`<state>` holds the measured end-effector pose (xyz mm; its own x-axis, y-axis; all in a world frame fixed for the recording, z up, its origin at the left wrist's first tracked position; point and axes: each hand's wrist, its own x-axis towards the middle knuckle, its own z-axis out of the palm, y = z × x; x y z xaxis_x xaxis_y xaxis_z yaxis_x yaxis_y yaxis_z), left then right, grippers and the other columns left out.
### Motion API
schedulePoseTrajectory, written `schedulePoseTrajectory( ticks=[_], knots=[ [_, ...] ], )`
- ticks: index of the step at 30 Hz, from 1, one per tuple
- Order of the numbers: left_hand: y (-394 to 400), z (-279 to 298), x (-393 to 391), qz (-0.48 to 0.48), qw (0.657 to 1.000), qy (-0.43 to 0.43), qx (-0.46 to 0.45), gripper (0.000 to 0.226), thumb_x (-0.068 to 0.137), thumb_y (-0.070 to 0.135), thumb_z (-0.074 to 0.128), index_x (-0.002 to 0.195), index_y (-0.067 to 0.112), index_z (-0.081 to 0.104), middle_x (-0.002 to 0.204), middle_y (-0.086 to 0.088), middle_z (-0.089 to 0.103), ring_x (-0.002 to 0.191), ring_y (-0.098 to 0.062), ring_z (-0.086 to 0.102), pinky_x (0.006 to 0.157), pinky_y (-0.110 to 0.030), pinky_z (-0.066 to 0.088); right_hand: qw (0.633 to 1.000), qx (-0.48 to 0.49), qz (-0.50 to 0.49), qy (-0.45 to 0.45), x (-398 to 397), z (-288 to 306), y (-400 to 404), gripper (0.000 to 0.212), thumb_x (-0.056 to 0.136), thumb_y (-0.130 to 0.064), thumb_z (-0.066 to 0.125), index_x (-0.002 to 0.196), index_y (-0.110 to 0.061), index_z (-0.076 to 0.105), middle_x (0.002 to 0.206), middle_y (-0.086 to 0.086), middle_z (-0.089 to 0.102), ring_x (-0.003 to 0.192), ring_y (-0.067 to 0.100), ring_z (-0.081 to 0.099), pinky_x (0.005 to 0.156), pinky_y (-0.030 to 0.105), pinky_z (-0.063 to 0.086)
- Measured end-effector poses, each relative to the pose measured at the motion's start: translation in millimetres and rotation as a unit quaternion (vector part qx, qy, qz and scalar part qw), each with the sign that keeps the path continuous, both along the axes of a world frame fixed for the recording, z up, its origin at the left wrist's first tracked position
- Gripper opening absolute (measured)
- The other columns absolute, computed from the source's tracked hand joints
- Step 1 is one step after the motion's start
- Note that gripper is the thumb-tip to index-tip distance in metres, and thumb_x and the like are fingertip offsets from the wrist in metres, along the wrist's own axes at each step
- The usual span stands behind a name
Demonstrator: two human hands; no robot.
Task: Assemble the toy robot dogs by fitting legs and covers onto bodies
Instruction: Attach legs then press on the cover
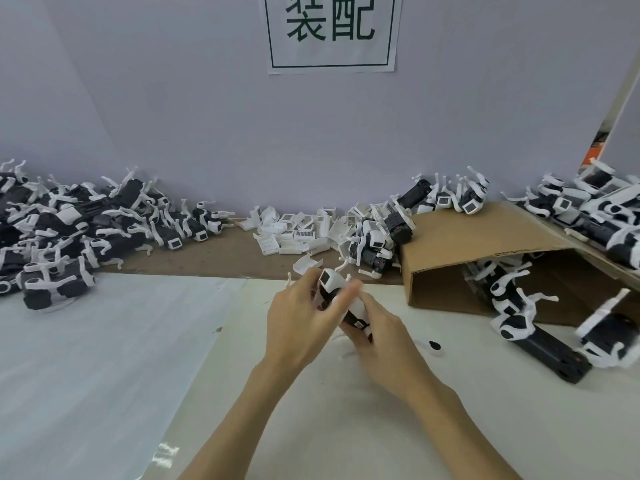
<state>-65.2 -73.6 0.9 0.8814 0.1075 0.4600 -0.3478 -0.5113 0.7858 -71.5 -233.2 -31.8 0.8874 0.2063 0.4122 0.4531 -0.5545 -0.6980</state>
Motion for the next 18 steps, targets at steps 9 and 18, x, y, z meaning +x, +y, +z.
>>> schedulePoseTrajectory(
  ticks=[9,18],
  knots=[
    [22,-9,22,-0.063,0.943,0.161,-0.286,0.068,0.097,0.075,0.05,0.075,0.012,0.066,0.07,-0.009,0.059,0.067,-0.019,0.052,0.066,-0.024,0.044,0.989,0.064,0.055,0.122,3,3,-4,0.045,0.095,-0.052,0.067,0.135,-0.055,0.047,0.109,-0.023,0.071,0.102,-0.002,0.069,0.082,0.02,0.055],
    [34,-8,25,-0.106,0.949,0.066,-0.289,0.031,0.114,0.033,0.047,0.112,0.018,0.075,0.099,-0.009,0.076,0.071,-0.032,0.073,0.065,-0.035,0.06,0.874,0.427,0.093,0.215,31,62,-47,0.026,0.104,-0.027,0.062,0.11,-0.003,0.071,0.109,0.026,0.07,0.094,0.037,0.075,0.073,0.041,0.064]
  ],
)
